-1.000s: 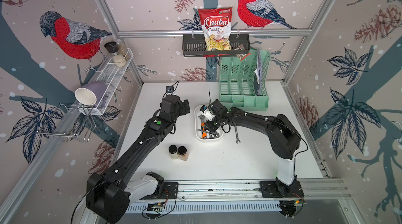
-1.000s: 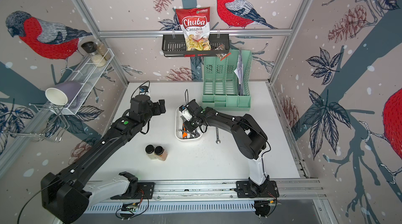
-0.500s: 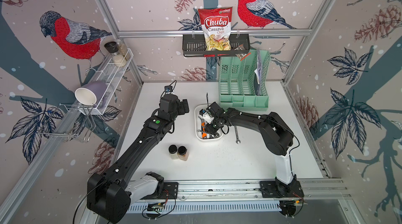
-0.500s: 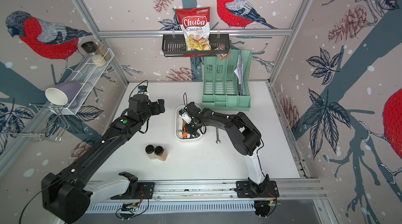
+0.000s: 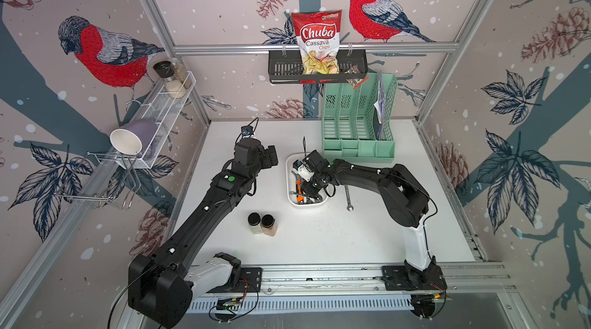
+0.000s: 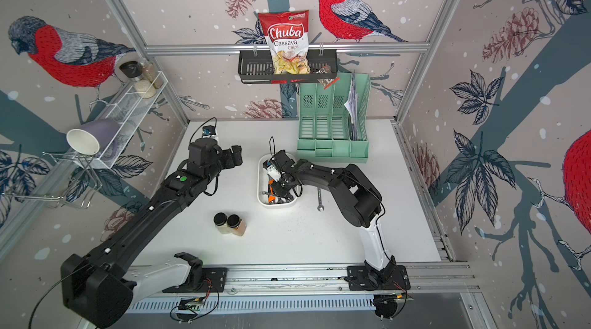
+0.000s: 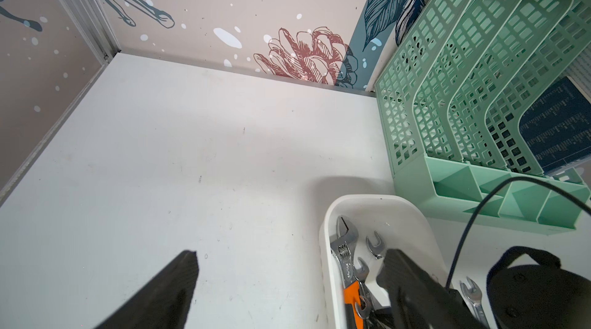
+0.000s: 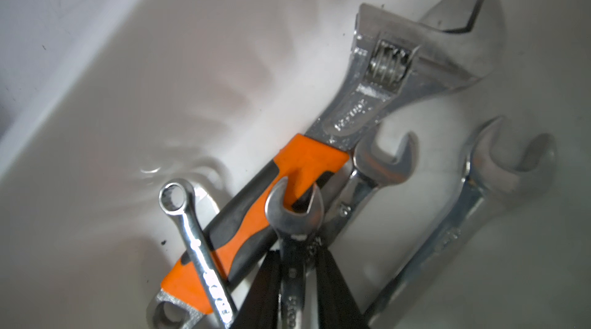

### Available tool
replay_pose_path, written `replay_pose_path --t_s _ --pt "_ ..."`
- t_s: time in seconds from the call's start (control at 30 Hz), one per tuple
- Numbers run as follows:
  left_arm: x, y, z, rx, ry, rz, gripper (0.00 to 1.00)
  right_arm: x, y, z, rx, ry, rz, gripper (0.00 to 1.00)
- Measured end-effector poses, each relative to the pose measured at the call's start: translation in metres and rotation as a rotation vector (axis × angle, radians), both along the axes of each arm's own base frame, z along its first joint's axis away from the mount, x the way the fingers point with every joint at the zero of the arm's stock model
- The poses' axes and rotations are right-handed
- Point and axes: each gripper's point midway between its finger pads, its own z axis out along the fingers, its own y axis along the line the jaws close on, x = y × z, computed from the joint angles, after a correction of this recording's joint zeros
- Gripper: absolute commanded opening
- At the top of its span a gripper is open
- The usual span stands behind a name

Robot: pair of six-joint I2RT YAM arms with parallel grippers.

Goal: Take out the wrench from the storage box
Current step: Pick up the wrench from the storage box.

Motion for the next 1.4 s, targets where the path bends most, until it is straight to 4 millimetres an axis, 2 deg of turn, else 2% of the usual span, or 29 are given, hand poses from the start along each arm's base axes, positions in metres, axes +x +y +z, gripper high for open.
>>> replay_pose_path --t_s 0.33,0.7,1.17,1.4 --pt "0.001 0.002 -0.001 -0.003 0.003 0.007 0.94 0.003 0.0 0.004 0.002 -0.02 -0.007 0.09" --pt "0.001 0.004 -0.001 -0.01 0.003 0.008 0.94 0.009 -0.005 0.009 -0.012 -0.017 -0.085 0.05" --pt "0.001 0.002 0.0 -0.017 0.004 -0.002 0.94 0.035 0.013 0.048 0.059 -0.053 -0.212 0.02" --pt "0.0 0.004 0.003 -0.017 -0.006 0.003 0.94 0.056 0.019 0.079 0.097 -0.093 -0.289 0.01"
